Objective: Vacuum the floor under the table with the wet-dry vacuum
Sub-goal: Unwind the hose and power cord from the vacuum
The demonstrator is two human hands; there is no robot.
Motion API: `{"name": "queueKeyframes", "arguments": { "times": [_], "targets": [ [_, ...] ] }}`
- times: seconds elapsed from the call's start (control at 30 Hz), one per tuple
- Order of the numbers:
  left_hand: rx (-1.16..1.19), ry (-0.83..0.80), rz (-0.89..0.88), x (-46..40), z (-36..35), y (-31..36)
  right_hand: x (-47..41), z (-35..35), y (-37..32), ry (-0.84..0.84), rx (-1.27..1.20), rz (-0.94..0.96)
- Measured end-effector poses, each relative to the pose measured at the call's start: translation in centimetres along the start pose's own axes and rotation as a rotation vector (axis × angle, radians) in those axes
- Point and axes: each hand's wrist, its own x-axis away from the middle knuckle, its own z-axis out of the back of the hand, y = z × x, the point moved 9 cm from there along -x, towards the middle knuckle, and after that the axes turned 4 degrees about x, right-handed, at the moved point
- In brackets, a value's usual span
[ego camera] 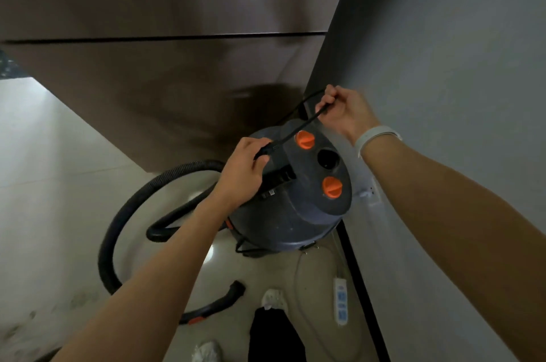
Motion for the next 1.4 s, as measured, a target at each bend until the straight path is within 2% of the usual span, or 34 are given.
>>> {"name": "queueKeyframes", "arguments": {
  "times": [0.33,0.43,0.53,0.67,0.77,0.83,0.9,1.0,1.13,1.27,1.4],
  "targets": [
    [0.023,0.076,0.021,-6.4,-4.7,3.5,-5.1,4.2,-6.3,0.034,-0.11,0.032],
    [0.011,0.102,0.032,-6.5,-5.5,2.8,-5.1,6.3,-6.3,0.058,0.043,-0.013],
    [-0.029,0.049,0.061,-5.0,-7.6,1.9,-4.1,9.4,-6.0,0.108,0.266,-0.037],
    [0.011,-0.018,0.001,-4.8,-10.3,4.3,-3.0,11.6,-9.5,0.206,0.223,0.061],
    [0.029,0.041,0.001,-6.0,-10.3,5.8,-1.9,12.4,-10.6,0.278,0.243,0.114],
    [0.016,0.058,0.012,-5.9,-9.9,5.8,-0.8,14.1,-9.6,0.336,0.184,0.121],
    [-0.002,-0.007,0.011,-4.8,-10.4,5.3,0.7,16.7,-7.8,0.426,0.108,0.103],
    [0.126,-0.037,0.087,-2.2,-11.5,4.0,4.2,21.1,-4.0,0.519,0.142,0.047],
    [0.37,-0.026,0.256,2.7,-13.8,1.1,8.6,23.1,1.5,0.474,0.349,-0.065],
    [0.476,0.0,0.384,8.1,-14.6,-2.0,10.8,19.9,2.4,0.399,0.567,0.012],
    [0.55,0.054,0.426,12.0,-12.3,-3.7,12.7,17.9,5.6,0.361,0.596,0.006]
  ]
}}
